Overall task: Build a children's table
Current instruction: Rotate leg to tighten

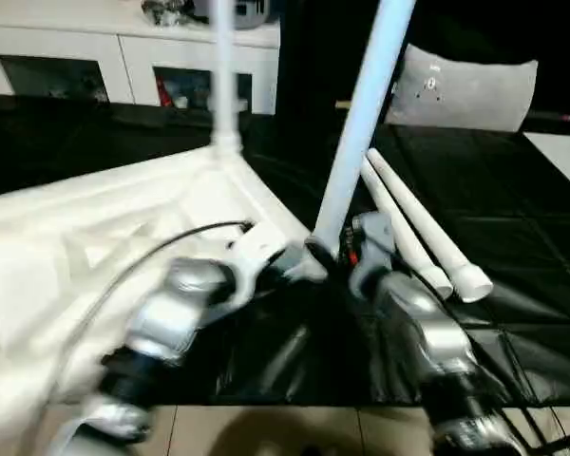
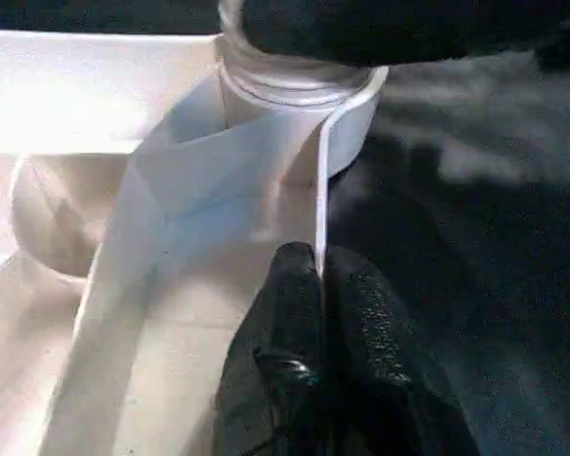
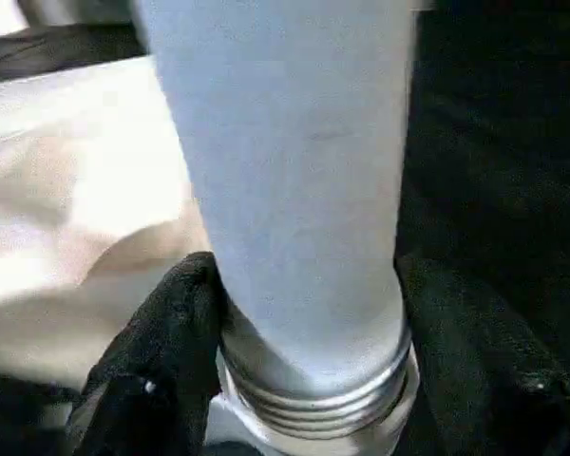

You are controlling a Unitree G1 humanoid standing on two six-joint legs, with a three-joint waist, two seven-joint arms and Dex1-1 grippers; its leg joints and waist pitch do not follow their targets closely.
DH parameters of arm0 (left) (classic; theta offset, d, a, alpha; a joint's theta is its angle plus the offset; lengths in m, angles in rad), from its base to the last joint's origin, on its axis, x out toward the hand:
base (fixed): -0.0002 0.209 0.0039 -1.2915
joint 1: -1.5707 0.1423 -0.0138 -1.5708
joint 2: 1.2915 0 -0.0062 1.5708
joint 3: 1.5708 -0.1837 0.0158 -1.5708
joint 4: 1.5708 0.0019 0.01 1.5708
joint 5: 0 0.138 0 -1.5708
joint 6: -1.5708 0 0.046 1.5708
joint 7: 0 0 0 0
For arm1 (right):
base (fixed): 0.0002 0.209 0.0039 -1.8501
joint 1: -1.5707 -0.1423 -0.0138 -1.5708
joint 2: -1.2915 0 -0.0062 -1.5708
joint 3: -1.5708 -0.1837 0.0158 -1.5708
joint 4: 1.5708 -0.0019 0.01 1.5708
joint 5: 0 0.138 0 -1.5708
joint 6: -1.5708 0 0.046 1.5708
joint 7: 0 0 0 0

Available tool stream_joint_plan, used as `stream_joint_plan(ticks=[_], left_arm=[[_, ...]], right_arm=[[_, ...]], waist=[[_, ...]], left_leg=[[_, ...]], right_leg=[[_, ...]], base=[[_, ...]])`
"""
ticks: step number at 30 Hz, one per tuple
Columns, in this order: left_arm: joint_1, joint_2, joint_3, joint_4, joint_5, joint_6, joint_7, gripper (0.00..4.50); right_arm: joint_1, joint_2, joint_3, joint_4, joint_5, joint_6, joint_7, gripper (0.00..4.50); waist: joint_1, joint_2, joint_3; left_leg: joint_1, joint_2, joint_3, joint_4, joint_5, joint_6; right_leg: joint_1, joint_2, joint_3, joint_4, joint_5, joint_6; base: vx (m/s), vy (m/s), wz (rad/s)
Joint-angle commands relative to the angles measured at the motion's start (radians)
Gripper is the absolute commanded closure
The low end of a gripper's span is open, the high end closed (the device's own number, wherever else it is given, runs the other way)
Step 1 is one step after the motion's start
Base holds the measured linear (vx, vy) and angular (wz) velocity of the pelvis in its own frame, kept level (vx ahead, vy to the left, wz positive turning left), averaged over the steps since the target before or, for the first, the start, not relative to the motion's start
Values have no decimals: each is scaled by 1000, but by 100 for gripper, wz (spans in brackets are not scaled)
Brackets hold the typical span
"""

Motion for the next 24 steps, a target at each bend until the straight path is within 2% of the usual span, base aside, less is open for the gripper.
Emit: stream_joint_plan(ticks=[1,2,3,4,5,8,10,11,14,15,16,18,20,21,22,23,24], left_arm=[[-51,-63,-9,-20,-29,-1,51,450],[-56,-72,-8,-16,-28,1,63,450],[-61,-77,-13,-13,-20,1,73,450],[-63,-74,-21,-11,-12,-4,72,450],[-63,-65,-32,-10,-4,-13,66,450],[-51,-34,-54,-20,10,-33,40,450],[-45,-23,-55,-26,12,-30,32,450],[-40,-6,-59,-24,12,-40,15,450],[-32,25,-64,-18,11,-63,-14,450],[-29,52,-70,-9,0,-88,-38,450],[-29,52,-70,-9,0,-88,-38,450],[-28,96,-84,3,-8,-133,-99,450],[-27,103,-86,5,-9,-141,-111,450],[-28,135,-96,13,-17,-176,-161,450],[-28,146,-101,15,-20,-186,-177,450],[-30,157,-106,19,-22,-206,-194,450],[-30,172,-112,20,-29,-224,-225,450]], right_arm=[[4,63,78,18,20,23,33,193],[3,65,80,18,18,15,29,143],[4,67,80,20,5,5,22,143],[7,65,80,25,-12,-4,10,143],[12,61,72,30,-19,-10,-3,124],[31,42,53,11,-18,-15,-17,102],[41,32,45,-9,-12,-12,-14,90],[56,15,43,-32,-5,-17,9,67],[84,-20,38,-77,12,-31,57,53],[108,-52,36,-119,25,-39,111,53],[108,-52,36,-119,25,-39,111,33],[139,-124,42,-179,31,-60,193,15],[145,-139,43,-190,31,-65,208,6],[161,-202,46,-225,47,-79,291,6],[166,-224,47,-237,54,-82,323,6],[169,-247,50,-246,58,-87,354,6],[171,-283,57,-253,64,-85,405,6]], waist=[[4,5,-49],[7,5,-51],[10,-2,-55],[14,1,-55],[15,2,-55],[22,2,-59],[26,2,-59],[26,4,-59],[26,5,-57],[27,8,-56],[28,7,-55],[28,6,-54],[29,5,-52],[29,13,-51],[29,9,-50],[31,13,-52],[33,11,-52]], left_leg=[[-19,-24,22,-81,-281,34],[-20,-23,25,-80,-265,41],[-20,-22,28,-78,-242,48],[-24,-21,28,-79,-216,49],[-24,-21,29,-78,-206,50],[-26,-22,33,-76,-141,59],[-25,-23,34,-77,-121,63],[-25,-22,34,-78,-114,62],[-23,-20,33,-80,-131,63],[-23,-20,32,-81,-145,62],[-24,-20,32,-81,-153,63],[-23,-20,32,-81,-171,64],[-25,-20,32,-83,-177,65],[-22,-18,30,-84,-190,61],[-22,-17,30,-84,-200,65],[-20,-17,31,-82,-197,66],[-21,-16,32,-82,-188,70]], right_leg=[[56,-25,17,-89,-495,-68],[55,-25,20,-86,-455,-79],[57,-25,24,-81,-410,-95],[59,-26,27,-73,-371,-110],[59,-26,28,-72,-353,-116],[67,-25,32,-59,-250,-147],[71,-26,32,-57,-223,-158],[72,-25,32,-56,-219,-160],[71,-25,31,-59,-235,-157],[72,-26,31,-62,-249,-155],[72,-26,31,-63,-259,-152],[71,-26,31,-66,-296,-143],[71,-26,31,-69,-313,-139],[68,-27,31,-71,-329,-142],[69,-26,30,-73,-336,-139],[68,-27,32,-69,-328,-145],[69,-27,33,-69,-311,-150]], base=[[0,0,0],[0,0,0],[0,0,0],[0,0,0],[0,0,0],[0,0,0],[0,0,0],[0,0,0],[0,0,0],[0,0,0],[0,0,0],[0,0,0],[0,0,0],[0,0,0],[0,0,0],[0,0,0],[0,0,0]])
